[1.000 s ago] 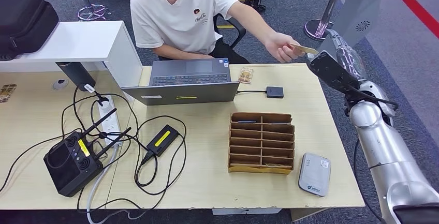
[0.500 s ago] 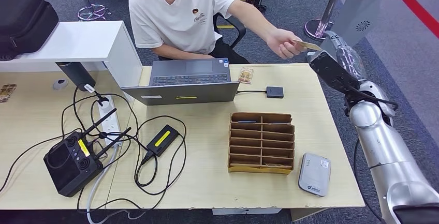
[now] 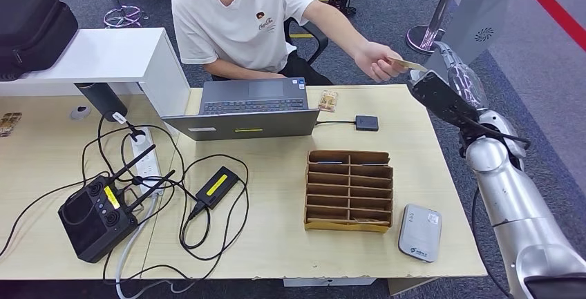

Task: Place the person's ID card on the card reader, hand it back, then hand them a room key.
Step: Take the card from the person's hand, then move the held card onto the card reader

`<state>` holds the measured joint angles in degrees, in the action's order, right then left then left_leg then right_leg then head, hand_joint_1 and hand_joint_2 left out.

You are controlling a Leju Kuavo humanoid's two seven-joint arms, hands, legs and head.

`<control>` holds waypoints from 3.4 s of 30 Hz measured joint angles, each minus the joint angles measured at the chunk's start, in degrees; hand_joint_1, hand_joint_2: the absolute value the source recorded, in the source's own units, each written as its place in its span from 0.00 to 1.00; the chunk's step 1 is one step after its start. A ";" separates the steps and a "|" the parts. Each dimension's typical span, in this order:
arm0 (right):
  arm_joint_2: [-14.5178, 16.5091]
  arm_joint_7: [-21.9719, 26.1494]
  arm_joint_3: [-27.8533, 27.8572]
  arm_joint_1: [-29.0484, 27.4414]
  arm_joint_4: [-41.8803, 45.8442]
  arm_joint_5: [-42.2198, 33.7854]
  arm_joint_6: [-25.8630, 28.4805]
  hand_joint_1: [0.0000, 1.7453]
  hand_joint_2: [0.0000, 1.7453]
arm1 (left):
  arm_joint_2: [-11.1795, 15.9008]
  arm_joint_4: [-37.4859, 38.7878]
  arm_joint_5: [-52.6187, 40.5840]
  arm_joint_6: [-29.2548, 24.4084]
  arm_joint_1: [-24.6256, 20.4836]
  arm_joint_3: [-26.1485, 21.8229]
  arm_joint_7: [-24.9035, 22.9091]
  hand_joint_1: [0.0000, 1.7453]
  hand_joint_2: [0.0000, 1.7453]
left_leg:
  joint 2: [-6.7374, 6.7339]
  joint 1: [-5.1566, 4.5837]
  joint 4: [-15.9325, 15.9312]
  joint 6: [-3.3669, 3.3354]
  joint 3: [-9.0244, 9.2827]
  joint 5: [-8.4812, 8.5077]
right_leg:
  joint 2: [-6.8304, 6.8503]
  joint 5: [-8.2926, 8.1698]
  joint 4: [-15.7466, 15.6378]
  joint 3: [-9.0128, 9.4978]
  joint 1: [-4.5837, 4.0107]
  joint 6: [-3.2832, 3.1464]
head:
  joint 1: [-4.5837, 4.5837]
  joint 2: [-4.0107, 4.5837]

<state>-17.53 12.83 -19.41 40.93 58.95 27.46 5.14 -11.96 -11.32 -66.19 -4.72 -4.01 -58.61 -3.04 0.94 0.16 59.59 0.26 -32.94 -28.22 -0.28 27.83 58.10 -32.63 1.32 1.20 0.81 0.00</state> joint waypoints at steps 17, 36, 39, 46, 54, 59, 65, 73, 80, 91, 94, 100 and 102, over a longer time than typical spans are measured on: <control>0.00 0.15 0.99 -0.20 0.50 -0.31 1.10 0.00 0.75 | 0.00 0.00 -0.25 0.00 -0.03 0.00 -0.10 0.00 1.00 | 0.01 0.00 0.00 0.00 -0.01 0.00 | 0.01 0.00 0.00 0.00 0.00 0.00 | 0.00 0.00; 0.00 0.15 1.38 -0.59 0.46 -0.58 0.92 0.00 1.00 | 0.00 0.00 -0.40 0.00 -0.06 -0.01 -0.21 0.00 1.00 | 0.01 0.00 0.00 0.00 -0.01 0.00 | 0.01 0.00 0.00 0.00 0.00 0.00 | 0.00 0.00; 0.00 0.15 1.38 -0.60 0.46 -0.58 0.92 0.00 1.00 | 0.00 0.00 -0.40 0.00 -0.06 -0.01 -0.24 0.00 1.00 | 0.01 0.00 0.00 0.00 -0.01 0.00 | 0.01 0.00 0.00 0.00 0.00 0.00 | 0.00 0.00; 0.00 0.36 1.38 -0.71 0.46 -0.02 1.03 0.00 1.00 | 0.00 0.00 -0.48 -0.01 -0.07 0.01 -0.28 0.00 1.00 | 0.01 0.00 0.00 0.00 -0.01 0.00 | 0.01 0.00 0.00 0.00 0.00 0.00 | 0.00 0.00; 0.16 0.53 1.38 -1.19 0.48 1.26 2.32 1.00 1.00 | -0.02 0.00 -0.56 -0.04 -0.09 -0.01 -0.44 0.00 1.00 | 0.00 0.00 0.00 0.00 -0.01 0.00 | 0.01 0.00 0.00 0.00 0.00 0.00 | 0.00 0.00; 0.41 0.63 1.38 -1.42 0.48 1.41 2.46 1.00 1.00 | -0.03 0.00 -0.60 -0.04 -0.10 0.00 -0.52 0.00 1.00 | 0.01 0.00 0.00 0.00 -0.01 0.00 | 0.01 0.00 0.00 0.00 0.00 0.00 | 0.00 0.00; 0.44 0.66 1.38 -1.67 0.48 1.33 2.48 1.00 1.00 | -0.07 0.00 -0.60 -0.04 -0.10 -0.01 -0.52 0.00 1.00 | 0.01 0.00 0.00 0.00 -0.01 0.00 | 0.01 0.00 0.00 0.00 0.00 0.00 | 0.00 0.00; 0.44 0.66 1.38 -1.85 0.48 1.25 2.49 1.00 1.00 | -0.09 0.00 -0.78 0.62 -0.09 0.00 -0.15 0.00 1.00 | 0.01 0.00 0.00 0.00 -0.01 0.00 | 0.02 0.00 0.00 0.00 0.00 0.00 | 0.00 0.00; 0.44 0.84 1.40 -2.04 0.48 1.21 2.32 1.00 1.00 | -0.10 0.00 -0.82 1.01 -0.06 -0.01 0.73 0.00 1.00 | 0.01 0.00 0.00 0.00 -0.01 0.00 | 0.02 0.00 0.00 0.00 0.00 0.00 | 0.00 0.00; -0.52 2.30 4.00 -6.34 4.36 0.08 3.24 1.00 1.00 | -0.25 0.00 -0.25 0.36 -0.06 -0.06 0.37 0.00 1.00 | 0.04 0.00 0.00 -0.01 -0.01 -0.01 | 0.05 0.00 -0.02 0.00 0.00 0.00 | 0.01 0.00; -1.48 3.07 5.65 -9.21 7.27 -1.01 3.11 1.00 1.00 | -0.28 0.00 -0.01 0.23 -0.06 -0.24 0.26 0.00 1.00 | 0.05 0.00 0.00 -0.02 -0.02 -0.02 | 0.06 0.00 -0.02 0.00 0.00 0.00 | 0.00 0.00; -3.38 4.64 9.44 -15.61 13.66 -2.75 2.51 1.00 1.00 | -0.32 0.00 0.58 0.03 -0.03 -0.62 0.25 0.00 1.00 | 0.05 0.00 -0.01 -0.02 -0.03 -0.03 | 0.07 0.01 -0.04 0.00 0.00 0.00 | 0.01 0.00; -3.81 4.87 10.52 -17.25 15.36 -3.01 2.28 1.00 1.00 | -0.33 0.00 0.67 0.00 -0.02 -0.67 0.25 0.00 1.00 | 0.03 0.00 -0.01 -0.02 -0.02 -0.03 | 0.04 0.01 -0.04 -0.01 0.00 0.00 | 0.01 0.00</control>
<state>-21.34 17.70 -8.89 23.68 74.31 24.45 7.42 -12.28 -11.32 -65.52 -4.72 -4.04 -59.28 -2.79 0.97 0.16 59.58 0.24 -32.96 -28.25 -0.24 27.84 58.07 -32.64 1.32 1.20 0.82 0.00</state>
